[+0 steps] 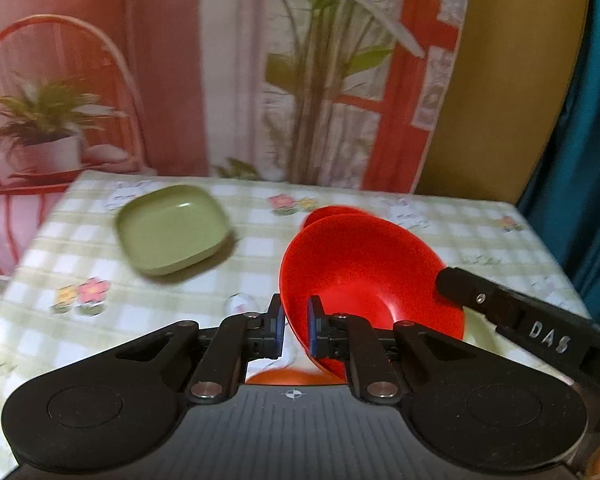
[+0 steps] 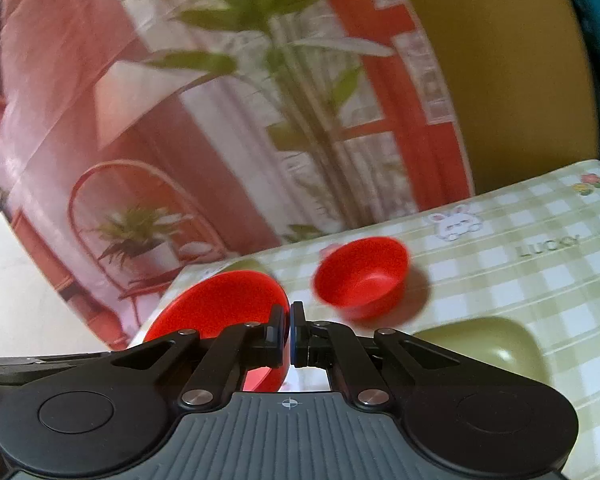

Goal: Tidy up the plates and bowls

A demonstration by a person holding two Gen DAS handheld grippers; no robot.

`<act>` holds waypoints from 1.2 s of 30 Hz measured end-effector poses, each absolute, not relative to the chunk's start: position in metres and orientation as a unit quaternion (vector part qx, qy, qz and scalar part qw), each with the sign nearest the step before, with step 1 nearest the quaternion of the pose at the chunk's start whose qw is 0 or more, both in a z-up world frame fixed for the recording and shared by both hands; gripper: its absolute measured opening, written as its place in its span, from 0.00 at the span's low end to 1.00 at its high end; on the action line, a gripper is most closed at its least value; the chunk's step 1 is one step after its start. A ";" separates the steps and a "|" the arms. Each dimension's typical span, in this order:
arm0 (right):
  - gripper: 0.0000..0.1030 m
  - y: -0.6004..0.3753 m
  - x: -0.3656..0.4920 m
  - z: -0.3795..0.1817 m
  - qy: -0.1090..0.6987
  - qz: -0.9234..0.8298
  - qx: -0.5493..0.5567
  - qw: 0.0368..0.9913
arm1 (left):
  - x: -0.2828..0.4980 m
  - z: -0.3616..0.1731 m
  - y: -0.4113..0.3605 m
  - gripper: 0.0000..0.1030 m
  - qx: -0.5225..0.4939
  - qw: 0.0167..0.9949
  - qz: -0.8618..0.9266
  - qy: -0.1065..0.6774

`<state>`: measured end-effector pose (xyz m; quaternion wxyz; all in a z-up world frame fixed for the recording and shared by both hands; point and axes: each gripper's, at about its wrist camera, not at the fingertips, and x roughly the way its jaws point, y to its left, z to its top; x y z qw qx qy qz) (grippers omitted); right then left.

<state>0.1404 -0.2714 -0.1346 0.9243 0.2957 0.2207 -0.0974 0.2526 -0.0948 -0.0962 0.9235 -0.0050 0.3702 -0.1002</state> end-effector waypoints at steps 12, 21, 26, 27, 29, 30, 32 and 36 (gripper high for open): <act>0.03 -0.342 0.156 -0.125 0.209 -0.140 0.267 0.930 | 0.316 -0.099 -0.147 0.10 -0.021 0.923 -0.127 0.362; 0.03 -0.374 0.201 -0.142 0.233 -0.142 0.269 0.924 | 0.359 -0.121 -0.150 0.11 -0.007 0.914 -0.122 0.387; 0.03 -0.381 0.227 -0.160 0.252 -0.138 0.273 0.918 | 0.380 -0.139 -0.145 0.11 0.006 0.909 -0.116 0.400; 0.03 -0.382 0.233 -0.164 0.257 -0.137 0.274 0.917 | 0.384 -0.143 -0.144 0.11 0.008 0.908 -0.114 0.403; 0.03 -0.384 0.242 -0.170 0.266 -0.135 0.274 0.914 | 0.390 -0.150 -0.143 0.11 0.012 0.906 -0.110 0.409; 0.03 -0.384 0.246 -0.174 0.270 -0.133 0.274 0.913 | 0.391 -0.152 -0.142 0.11 0.013 0.905 -0.110 0.412; 0.03 -0.385 0.253 -0.180 0.277 -0.132 0.276 0.911 | 0.394 -0.157 -0.140 0.11 0.015 0.903 -0.109 0.415; 0.03 -0.386 0.260 -0.190 0.289 -0.130 0.278 0.907 | 0.398 -0.163 -0.141 0.12 0.027 0.901 -0.110 0.418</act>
